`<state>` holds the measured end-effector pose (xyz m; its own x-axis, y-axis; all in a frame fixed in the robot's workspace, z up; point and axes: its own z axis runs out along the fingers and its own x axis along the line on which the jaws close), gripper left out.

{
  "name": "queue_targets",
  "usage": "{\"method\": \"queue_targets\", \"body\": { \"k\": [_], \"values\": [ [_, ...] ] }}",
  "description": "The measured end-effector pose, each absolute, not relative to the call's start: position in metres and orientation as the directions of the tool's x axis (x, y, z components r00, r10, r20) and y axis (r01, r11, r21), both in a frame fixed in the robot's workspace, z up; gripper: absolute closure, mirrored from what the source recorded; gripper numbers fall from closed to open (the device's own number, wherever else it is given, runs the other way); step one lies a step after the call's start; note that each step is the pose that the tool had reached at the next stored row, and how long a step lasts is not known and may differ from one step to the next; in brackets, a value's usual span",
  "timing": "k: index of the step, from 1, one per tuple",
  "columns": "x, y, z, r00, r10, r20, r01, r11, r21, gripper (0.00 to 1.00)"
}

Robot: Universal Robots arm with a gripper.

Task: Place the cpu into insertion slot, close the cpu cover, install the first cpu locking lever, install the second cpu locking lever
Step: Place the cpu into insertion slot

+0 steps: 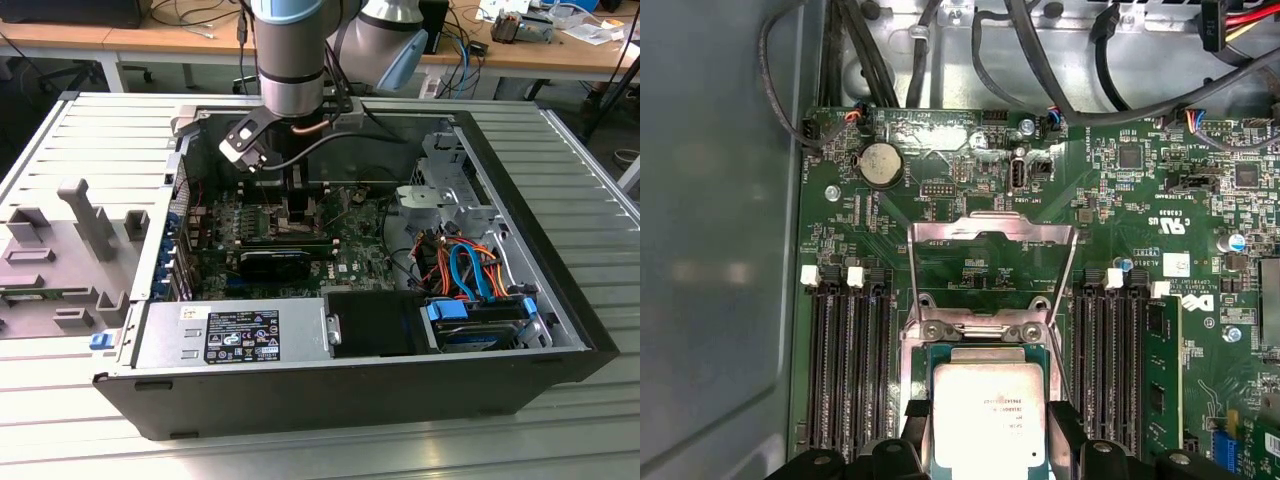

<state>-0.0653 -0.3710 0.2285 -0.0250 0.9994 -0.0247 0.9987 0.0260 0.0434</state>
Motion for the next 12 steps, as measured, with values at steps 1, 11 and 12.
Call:
{"method": "queue_targets", "body": {
  "k": [1, 11, 12],
  "values": [
    [-0.0653, -0.3710, 0.2281, -0.025, 0.999, -0.025, 0.999, 0.026, 0.043, 0.46],
    [-0.0653, -0.3710, 0.2253, -0.025, 0.999, -0.025, 0.999, 0.026, 0.043, 0.46],
    [-0.0653, -0.3710, 0.2251, -0.025, 0.999, -0.025, 0.999, 0.026, 0.043, 0.46]
  ]
}}
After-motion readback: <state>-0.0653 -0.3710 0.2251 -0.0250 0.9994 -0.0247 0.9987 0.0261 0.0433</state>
